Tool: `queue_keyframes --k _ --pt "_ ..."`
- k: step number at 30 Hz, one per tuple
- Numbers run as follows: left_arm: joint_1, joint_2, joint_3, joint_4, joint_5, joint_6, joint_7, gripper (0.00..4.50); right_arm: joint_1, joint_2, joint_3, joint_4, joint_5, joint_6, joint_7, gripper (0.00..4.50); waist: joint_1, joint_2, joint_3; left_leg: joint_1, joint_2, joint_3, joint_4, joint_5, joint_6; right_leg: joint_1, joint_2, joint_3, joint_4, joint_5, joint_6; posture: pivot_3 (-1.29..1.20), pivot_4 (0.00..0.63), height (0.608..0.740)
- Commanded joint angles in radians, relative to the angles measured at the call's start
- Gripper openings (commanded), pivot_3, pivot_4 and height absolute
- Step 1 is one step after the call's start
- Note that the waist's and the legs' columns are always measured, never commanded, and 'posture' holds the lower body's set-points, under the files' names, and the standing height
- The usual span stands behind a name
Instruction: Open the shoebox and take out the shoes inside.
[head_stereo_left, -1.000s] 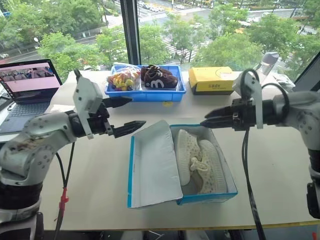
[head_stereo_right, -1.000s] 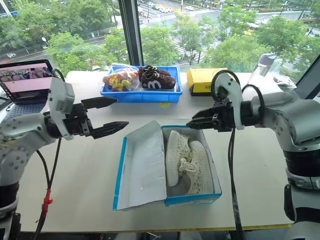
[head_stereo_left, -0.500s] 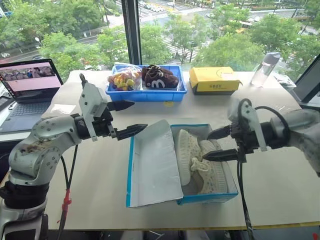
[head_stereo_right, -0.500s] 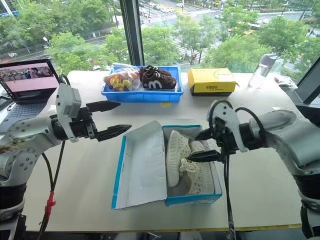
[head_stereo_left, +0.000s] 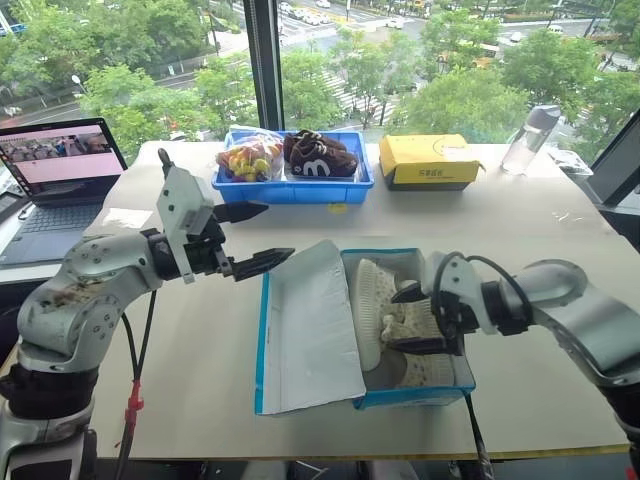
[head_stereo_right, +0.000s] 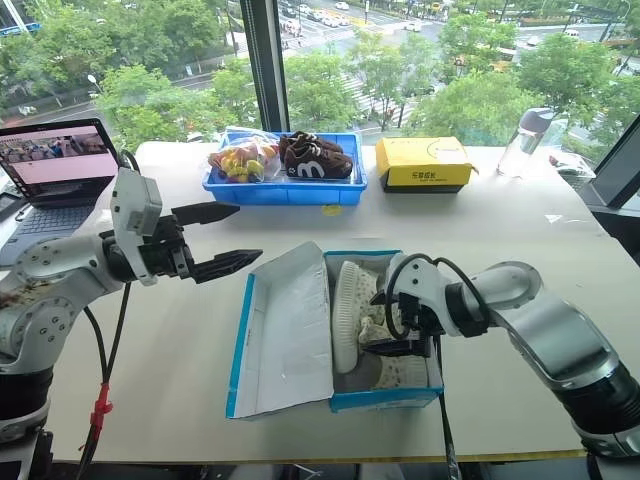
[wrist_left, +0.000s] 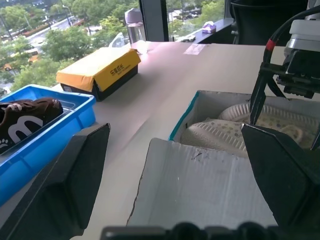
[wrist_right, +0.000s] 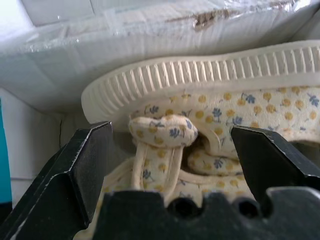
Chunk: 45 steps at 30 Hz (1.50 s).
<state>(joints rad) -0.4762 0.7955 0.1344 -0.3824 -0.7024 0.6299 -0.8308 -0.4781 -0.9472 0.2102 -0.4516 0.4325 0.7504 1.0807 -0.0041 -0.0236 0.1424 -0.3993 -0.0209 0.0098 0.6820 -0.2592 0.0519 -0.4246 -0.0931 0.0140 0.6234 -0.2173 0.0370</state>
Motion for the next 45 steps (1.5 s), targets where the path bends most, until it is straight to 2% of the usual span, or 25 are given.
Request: queue_keyframes --k 1,4,15,19,24,31,32,35,38,40,43,45 --pt "-0.009 0.011 0.025 -0.025 0.012 -0.010 0.007 4.50 -0.001 0.020 -0.005 -0.016 -0.002 0.009 -0.019 4.47 0.001 0.000 0.000 0.000 0.000 0.000 0.000 0.000 0.000 0.000 0.000 0.000 0.000 0.000 0.000 0.00 0.150 0.740" --pt "-0.013 0.010 0.023 -0.018 0.020 -0.013 0.005 4.50 0.000 0.038 -0.001 -0.019 0.008 0.033 -0.032 3.78 0.003 0.000 0.000 0.000 0.000 0.000 0.000 0.000 0.000 0.000 0.000 0.000 0.000 0.000 0.000 0.00 0.150 0.740" --pt "-0.035 -0.002 0.015 0.002 0.037 -0.020 -0.007 4.50 0.024 0.004 -0.004 -0.015 -0.014 0.029 -0.017 0.07 0.005 0.000 0.000 0.001 0.000 0.000 0.000 0.000 0.000 0.001 0.000 0.000 0.000 0.000 0.000 0.00 0.150 0.740" --pt "-0.041 -0.007 0.011 0.005 0.040 -0.020 -0.008 4.50 0.023 0.007 -0.021 -0.018 -0.022 0.016 -0.026 0.02 0.009 0.000 0.000 0.000 -0.001 0.000 0.000 0.000 0.000 0.001 0.000 0.000 0.000 0.000 0.000 0.00 0.150 0.740" --pt "-0.041 -0.009 0.008 0.009 0.044 -0.021 -0.013 4.50 -0.050 0.026 -0.088 -0.028 0.052 0.074 -0.025 0.02 0.012 0.000 0.000 0.000 -0.001 0.000 0.000 0.000 0.000 0.001 0.000 0.000 0.000 0.000 0.000 0.00 0.150 0.740" --pt "-0.047 -0.016 0.002 0.016 0.049 -0.025 -0.019 4.50 -0.258 0.072 -0.208 0.000 0.241 0.235 -0.038 0.02 0.006 0.000 0.000 0.000 0.000 0.000 0.000 0.000 0.000 0.000 0.000 0.000 0.000 0.000 0.000 0.00 0.150 0.740" --pt "-0.049 -0.019 -0.001 0.016 0.050 -0.026 -0.019 4.50 -0.280 0.101 -0.251 0.036 0.304 0.290 -0.055 0.02 0.006 0.000 0.000 0.000 0.000 0.000 0.000 0.000 0.000 0.000 0.000 0.000 0.000 0.000 0.000 0.00 0.150 0.740" --pt "-0.054 -0.025 -0.009 0.022 0.059 -0.033 -0.023 4.50 -0.247 0.057 -0.200 0.090 0.192 0.194 -0.050 0.02 0.011 0.000 0.000 -0.001 0.000 0.000 0.000 0.000 0.000 0.000 0.000 0.000 0.001 0.000 0.000 0.00 0.150 0.740" --pt "-0.056 -0.024 -0.009 0.021 0.062 -0.035 -0.025 4.50 -0.261 0.049 -0.243 0.083 0.281 0.255 -0.027 0.02 0.017 0.000 0.000 -0.003 -0.001 -0.001 0.000 0.000 0.000 0.000 -0.002 -0.002 0.001 0.000 0.000 0.00 0.150 0.740" --pt "-0.056 -0.023 -0.007 0.020 0.062 -0.033 -0.027 4.50 -0.266 0.045 -0.252 0.100 0.281 0.254 -0.028 0.02 0.015 0.000 0.000 -0.005 -0.002 -0.001 0.000 0.000 0.000 -0.003 -0.002 -0.001 0.001 0.000 0.000 0.00 0.150 0.740" --pt "-0.057 -0.022 -0.008 0.024 0.066 -0.035 -0.033 4.50 -0.198 -0.025 -0.175 0.104 0.148 0.116 0.001 0.02 0.014 0.000 0.000 -0.005 -0.001 -0.001 0.000 0.000 0.000 -0.003 -0.001 -0.001 0.002 0.000 0.000 0.00 0.150 0.740" --pt "-0.060 -0.023 -0.011 0.026 0.070 -0.036 -0.035 4.50 -0.236 0.116 -0.297 0.172 0.319 0.268 -0.109 0.02 0.014 0.000 0.000 -0.005 -0.001 -0.001 0.000 0.000 0.000 -0.003 -0.001 -0.002 0.001 0.000 0.000 0.00 0.150 0.740"
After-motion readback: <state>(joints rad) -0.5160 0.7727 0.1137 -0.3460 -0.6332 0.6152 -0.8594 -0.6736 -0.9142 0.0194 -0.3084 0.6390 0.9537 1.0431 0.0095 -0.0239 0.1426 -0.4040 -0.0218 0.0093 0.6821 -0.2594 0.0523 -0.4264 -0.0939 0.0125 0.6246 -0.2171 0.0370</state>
